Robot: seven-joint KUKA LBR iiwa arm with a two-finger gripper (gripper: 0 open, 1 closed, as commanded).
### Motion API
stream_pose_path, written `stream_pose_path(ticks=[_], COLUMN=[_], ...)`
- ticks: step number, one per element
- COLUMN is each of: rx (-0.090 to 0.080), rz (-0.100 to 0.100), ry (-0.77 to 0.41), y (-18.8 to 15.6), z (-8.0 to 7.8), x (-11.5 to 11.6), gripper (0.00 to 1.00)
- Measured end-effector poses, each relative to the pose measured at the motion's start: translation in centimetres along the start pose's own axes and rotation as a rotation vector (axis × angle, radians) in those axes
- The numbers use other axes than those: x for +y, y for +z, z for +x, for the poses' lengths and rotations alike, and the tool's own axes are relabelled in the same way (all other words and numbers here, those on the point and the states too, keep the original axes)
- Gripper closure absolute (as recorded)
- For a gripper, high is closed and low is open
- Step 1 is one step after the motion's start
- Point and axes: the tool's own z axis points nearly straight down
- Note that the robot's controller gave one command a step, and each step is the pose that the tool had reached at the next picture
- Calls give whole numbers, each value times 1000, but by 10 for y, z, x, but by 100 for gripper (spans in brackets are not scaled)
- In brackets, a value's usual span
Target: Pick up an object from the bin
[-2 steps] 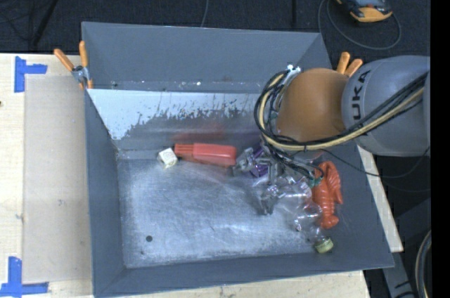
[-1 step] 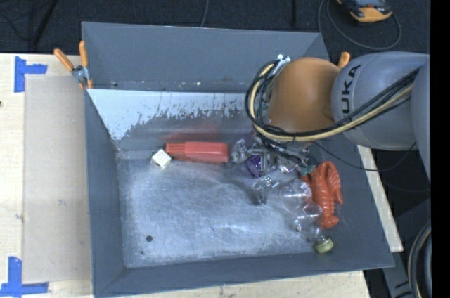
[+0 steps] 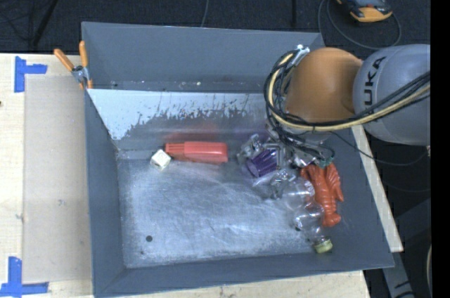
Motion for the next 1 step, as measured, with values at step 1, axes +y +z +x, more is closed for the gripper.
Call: stream_pose_path(ticks=[1], rx=[-10], rz=[-6], ry=[-70], y=[14], z=[14], x=[-32], gripper=[0])
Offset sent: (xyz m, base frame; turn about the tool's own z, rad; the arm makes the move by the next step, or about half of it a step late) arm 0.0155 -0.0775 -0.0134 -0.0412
